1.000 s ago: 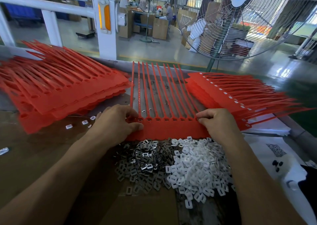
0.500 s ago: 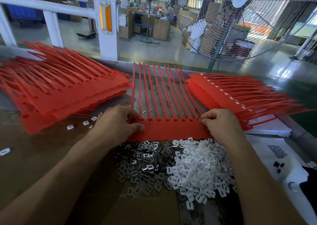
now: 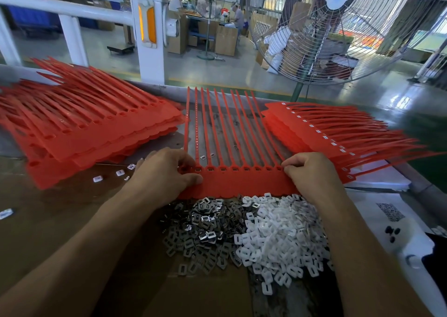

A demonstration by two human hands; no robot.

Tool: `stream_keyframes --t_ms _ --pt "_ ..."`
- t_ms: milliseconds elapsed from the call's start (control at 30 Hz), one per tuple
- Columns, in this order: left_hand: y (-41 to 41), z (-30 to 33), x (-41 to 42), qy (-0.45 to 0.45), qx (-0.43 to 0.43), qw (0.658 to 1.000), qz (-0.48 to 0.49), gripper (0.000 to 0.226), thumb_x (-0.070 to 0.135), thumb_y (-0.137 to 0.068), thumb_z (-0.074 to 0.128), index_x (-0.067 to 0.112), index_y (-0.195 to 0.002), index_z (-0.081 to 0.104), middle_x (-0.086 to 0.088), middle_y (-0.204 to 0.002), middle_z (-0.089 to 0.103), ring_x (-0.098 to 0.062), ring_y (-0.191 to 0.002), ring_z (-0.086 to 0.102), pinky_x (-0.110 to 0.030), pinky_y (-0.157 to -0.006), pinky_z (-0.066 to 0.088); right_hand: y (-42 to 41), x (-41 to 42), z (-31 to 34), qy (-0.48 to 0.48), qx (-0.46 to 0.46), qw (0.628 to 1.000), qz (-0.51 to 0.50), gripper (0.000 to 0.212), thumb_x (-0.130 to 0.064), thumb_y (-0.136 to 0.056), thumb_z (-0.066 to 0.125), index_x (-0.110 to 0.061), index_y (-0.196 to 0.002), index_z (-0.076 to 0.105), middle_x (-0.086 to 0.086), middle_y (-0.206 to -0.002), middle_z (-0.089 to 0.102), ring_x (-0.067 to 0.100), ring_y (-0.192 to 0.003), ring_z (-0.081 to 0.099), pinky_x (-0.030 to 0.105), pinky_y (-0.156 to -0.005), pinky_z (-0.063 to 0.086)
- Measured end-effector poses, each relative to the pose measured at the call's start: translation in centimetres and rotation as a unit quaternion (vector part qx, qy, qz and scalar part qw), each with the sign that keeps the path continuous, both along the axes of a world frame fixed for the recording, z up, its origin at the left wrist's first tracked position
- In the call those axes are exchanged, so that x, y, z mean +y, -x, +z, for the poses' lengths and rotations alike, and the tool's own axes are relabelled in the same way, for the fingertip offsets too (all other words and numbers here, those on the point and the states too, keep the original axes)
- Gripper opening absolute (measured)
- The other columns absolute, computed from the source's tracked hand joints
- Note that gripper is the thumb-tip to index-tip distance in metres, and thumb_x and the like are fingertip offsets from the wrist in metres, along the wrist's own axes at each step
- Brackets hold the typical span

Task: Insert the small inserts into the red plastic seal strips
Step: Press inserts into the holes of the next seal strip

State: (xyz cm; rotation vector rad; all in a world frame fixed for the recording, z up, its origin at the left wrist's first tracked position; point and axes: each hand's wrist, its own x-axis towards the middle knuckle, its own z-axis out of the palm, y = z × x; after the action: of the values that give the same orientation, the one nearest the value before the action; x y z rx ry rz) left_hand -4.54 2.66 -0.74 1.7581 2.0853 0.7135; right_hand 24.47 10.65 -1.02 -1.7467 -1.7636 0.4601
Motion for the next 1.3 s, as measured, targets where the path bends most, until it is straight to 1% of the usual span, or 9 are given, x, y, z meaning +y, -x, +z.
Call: stream_keyframes --t_ms 167,267,467,567,833,933,1033,1167,1300 --pt "0.0 0.0 -0.1 -0.007 0.001 1.000 -0.001 0.037 0.054 -0.080 0.077 0.039 -0.113 0.070 0.014 -0.107 0.059 -0.016 -0.110 0.055 -0.047 -0.104 0.043 1.2 -1.2 1.1 -0.018 0.016 0.994 0.111 0.008 -0.026 -0.090 0.077 -0.032 -0.086 0.081 -0.022 -0.079 0.073 -0.012 -0.080 0.064 0.007 -0.065 0.041" --pt "0.0 -0.1 -0.1 -0.007 0.002 1.000 -0.001 0.037 0.055 -0.080 0.076 0.039 -0.113 0.070 0.015 -0.106 0.058 -0.016 -0.110 0.055 -0.047 -0.104 0.043 3.1 -2.6 1.6 0.019 -0.009 0.973 0.229 0.003 -0.033 -0.090 0.078 -0.036 -0.090 0.079 -0.030 -0.088 0.072 -0.011 -0.084 0.067 0.014 -0.071 0.046" --pt "-0.1 -0.1 0.0 -0.012 0.005 1.000 0.005 0.036 0.054 -0.080 0.077 0.039 -0.112 0.070 0.012 -0.108 0.060 -0.017 -0.110 0.055 -0.046 -0.103 0.043 6.3 -4.3 1.4 0.055 -0.040 0.927 0.368 0.008 -0.034 -0.088 0.081 -0.034 -0.095 0.078 -0.021 -0.094 0.068 -0.005 -0.087 0.065 0.018 -0.077 0.048" --pt "-0.1 -0.1 0.0 -0.014 0.008 1.000 0.008 0.036 0.053 -0.080 0.078 0.038 -0.112 0.071 0.012 -0.106 0.059 -0.017 -0.110 0.055 -0.046 -0.103 0.043 6.7 -4.4 1.0 0.050 -0.071 0.928 0.363 0.009 -0.029 -0.088 0.081 -0.032 -0.096 0.078 -0.019 -0.092 0.065 -0.007 -0.087 0.061 0.013 -0.073 0.042" --pt "-0.1 -0.1 0.0 -0.008 0.013 1.000 0.004 0.037 0.055 -0.080 0.076 0.039 -0.114 0.069 0.012 -0.111 0.059 -0.016 -0.110 0.054 -0.047 -0.104 0.043 6.6 -4.6 1.2 0.052 -0.105 0.924 0.364 0.005 -0.030 -0.095 0.073 -0.033 -0.091 0.072 -0.020 -0.095 0.066 -0.006 -0.090 0.061 0.015 -0.076 0.045" --pt "-0.1 -0.1 0.0 -0.007 0.014 1.000 0.003 0.037 0.055 -0.080 0.076 0.040 -0.113 0.069 0.012 -0.112 0.061 -0.016 -0.110 0.055 -0.046 -0.103 0.044 6.3 -4.6 1.4 0.057 -0.071 0.929 0.359 0.009 -0.029 -0.098 0.070 -0.035 -0.091 0.071 -0.025 -0.090 0.069 -0.006 -0.084 0.064 0.008 -0.067 0.044" --pt "-0.1 -0.1 0.0 -0.008 0.008 1.000 0.003 0.034 0.055 -0.079 0.077 0.041 -0.109 0.069 0.012 -0.110 0.061 -0.016 -0.109 0.056 -0.046 -0.102 0.044 6.0 -4.6 1.6 0.068 -0.055 0.930 0.358 0.012 -0.028 -0.100 0.067 -0.036 -0.090 0.069 -0.025 -0.088 0.069 -0.004 -0.080 0.065 0.010 -0.062 0.044" --pt "0.0 -0.1 0.0 -0.009 -0.001 1.000 0.006 0.031 0.054 -0.079 0.078 0.042 -0.106 0.069 0.011 -0.109 0.060 -0.016 -0.109 0.055 -0.046 -0.104 0.043 5.9 -4.6 1.5 0.051 -0.016 0.941 0.334 0.014 -0.024 -0.101 0.064 -0.034 -0.092 0.068 -0.018 -0.087 0.073 -0.002 -0.076 0.068 0.012 -0.063 0.045" --pt "-0.1 0.0 -0.1 0.001 -0.001 1.000 0.005 0.035 0.055 -0.080 0.077 0.042 -0.111 0.068 0.012 -0.112 0.060 -0.016 -0.111 0.054 -0.047 -0.104 0.042 5.2 -3.8 1.5 -0.007 0.053 0.967 0.249 0.010 -0.025 -0.099 0.068 -0.033 -0.094 0.073 -0.021 -0.085 0.072 -0.004 -0.079 0.066 0.011 -0.067 0.043"
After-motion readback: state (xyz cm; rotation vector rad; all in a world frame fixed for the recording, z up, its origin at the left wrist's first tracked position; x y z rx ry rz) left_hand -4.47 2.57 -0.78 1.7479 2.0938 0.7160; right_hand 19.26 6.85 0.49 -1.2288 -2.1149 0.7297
